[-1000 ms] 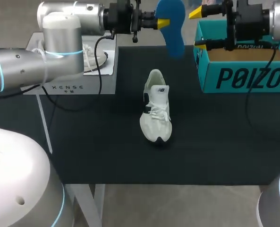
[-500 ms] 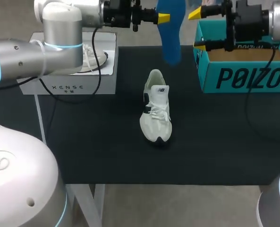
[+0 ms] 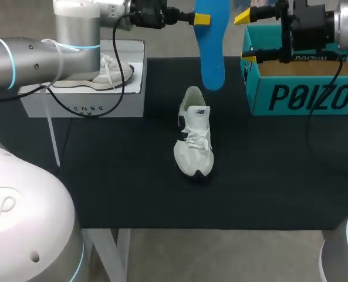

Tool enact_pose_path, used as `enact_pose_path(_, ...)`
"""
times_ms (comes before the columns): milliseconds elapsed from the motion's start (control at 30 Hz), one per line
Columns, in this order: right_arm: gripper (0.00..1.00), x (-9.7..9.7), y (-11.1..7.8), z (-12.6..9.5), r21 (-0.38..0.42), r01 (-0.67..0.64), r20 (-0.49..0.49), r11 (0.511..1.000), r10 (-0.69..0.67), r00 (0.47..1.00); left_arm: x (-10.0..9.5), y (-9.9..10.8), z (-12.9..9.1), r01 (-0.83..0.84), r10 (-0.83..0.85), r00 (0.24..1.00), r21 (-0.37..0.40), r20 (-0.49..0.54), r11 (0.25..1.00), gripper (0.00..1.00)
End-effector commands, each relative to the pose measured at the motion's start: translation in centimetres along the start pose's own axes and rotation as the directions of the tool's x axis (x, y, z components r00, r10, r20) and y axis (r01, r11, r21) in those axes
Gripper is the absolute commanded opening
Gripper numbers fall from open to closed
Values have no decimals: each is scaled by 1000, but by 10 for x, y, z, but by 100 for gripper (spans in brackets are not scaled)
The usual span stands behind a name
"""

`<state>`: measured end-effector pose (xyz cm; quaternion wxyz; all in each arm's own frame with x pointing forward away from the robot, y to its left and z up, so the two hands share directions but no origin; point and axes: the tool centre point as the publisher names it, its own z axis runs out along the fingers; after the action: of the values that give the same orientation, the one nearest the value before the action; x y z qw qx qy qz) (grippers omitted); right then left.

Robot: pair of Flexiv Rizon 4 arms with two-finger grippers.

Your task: Take the shoe out of the shoebox, open the shoe tongue, remove and reinsert the insole, then place the shoe into the shoebox

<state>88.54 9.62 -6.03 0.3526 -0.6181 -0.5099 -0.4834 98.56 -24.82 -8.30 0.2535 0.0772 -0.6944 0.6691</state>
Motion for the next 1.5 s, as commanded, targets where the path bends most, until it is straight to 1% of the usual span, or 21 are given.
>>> enact_pose_path(33, 100, 0, 3, 4, 7, 0, 1, 1000, 0, 1000, -22, -11, -1, 283, -274, 949, 39, -158, 958, 0)
enact_pose_path(67, 100, 0, 3, 4, 7, 0, 1, 1000, 0, 1000, -24, -12, -2, 357, -346, 926, 47, -154, 933, 0)
enact_pose_path(100, 100, 0, 3, 4, 8, 0, 1, 1000, 0, 1000, -24, -12, -1, 385, -376, 911, 22, -173, 923, 0)
enact_pose_path(167, 100, 1, 3, 4, 7, 0, 0, 1000, 0, 1000, -17, -11, 1, 384, -378, 910, 6, -168, 923, 0)
enact_pose_path(200, 100, 1, 3, 5, 6, -1, 0, 1000, 1, 1000, -14, -10, 3, 399, -396, 908, -4, -135, 917, 0)
enact_pose_path(233, 100, 0, 3, 5, 6, -2, 0, 1000, 2, 1000, -13, -9, 4, 428, -428, 896, -22, -117, 903, 0)
enact_pose_path(300, 100, -1, 3, 4, 5, -4, 1, 1000, 4, 1000, -11, -9, 5, 468, -470, 875, -49, -116, 882, 0)
enact_pose_path(500, 100, -3, 3, 4, 3, -9, -1, 1000, 9, 1000, -11, -9, 5, 468, -470, 875, -49, -116, 882, 0)
enact_pose_path(667, 100, -2, 2, 7, 10, -5, -4, 1000, 5, 1000, -11, -9, 5, 468, -470, 875, -49, -116, 882, 0)
enact_pose_path(900, 100, 14, -4, 9, 37, 51, 2, 998, -51, 999, -11, -9, 5, 468, -470, 875, -49, -116, 882, 0)
enact_pose_path(933, 100, 16, -4, 8, 39, 55, 3, 998, -55, 998, -18, -4, 1, 582, -580, 809, -12, -96, 813, 0)
enact_pose_path(967, 100, 17, -5, 8, 40, 57, 3, 998, -57, 998, -20, -2, 0, 617, -616, 782, -26, -95, 787, 0)
enact_pose_path(1000, 100, 17, -5, 8, 41, 58, 3, 997, -58, 998, -21, 1, 1, 679, -680, 727, -48, -93, 733, 0)
enact_pose_path(1033, 100, 17, -5, 7, 41, 59, 3, 997, -59, 998, -20, 2, 2, 704, -707, 706, -57, -51, 708, 0)
enact_pose_path(1067, 100, 17, -5, 7, 41, 60, 4, 997, -60, 998, -17, 3, 4, 727, -731, 680, -79, -57, 683, 0)
enact_pose_path(1100, 100, 17, -5, 7, 40, 60, 5, 997, -60, 998, -13, 3, 5, 741, -744, 668, -82, -22, 667, 0)
enact_pose_path(1133, 100, 17, -5, 6, 40, 59, 6, 997, -60, 998, -11, 3, 6, 748, -750, 661, -91, 17, 657, 0)
enact_pose_path(1400, 100, 13, -8, 9, 45, 49, 9, 998, -50, 999, -11, 3, 6, 748, -750, 661, -91, 17, 657, 0)
enact_pose_path(1500, 100, 13, -9, 8, 50, 88, 73, 995, -91, 993, -11, 3, 6, 748, -750, 661, -91, 17, 657, 0)
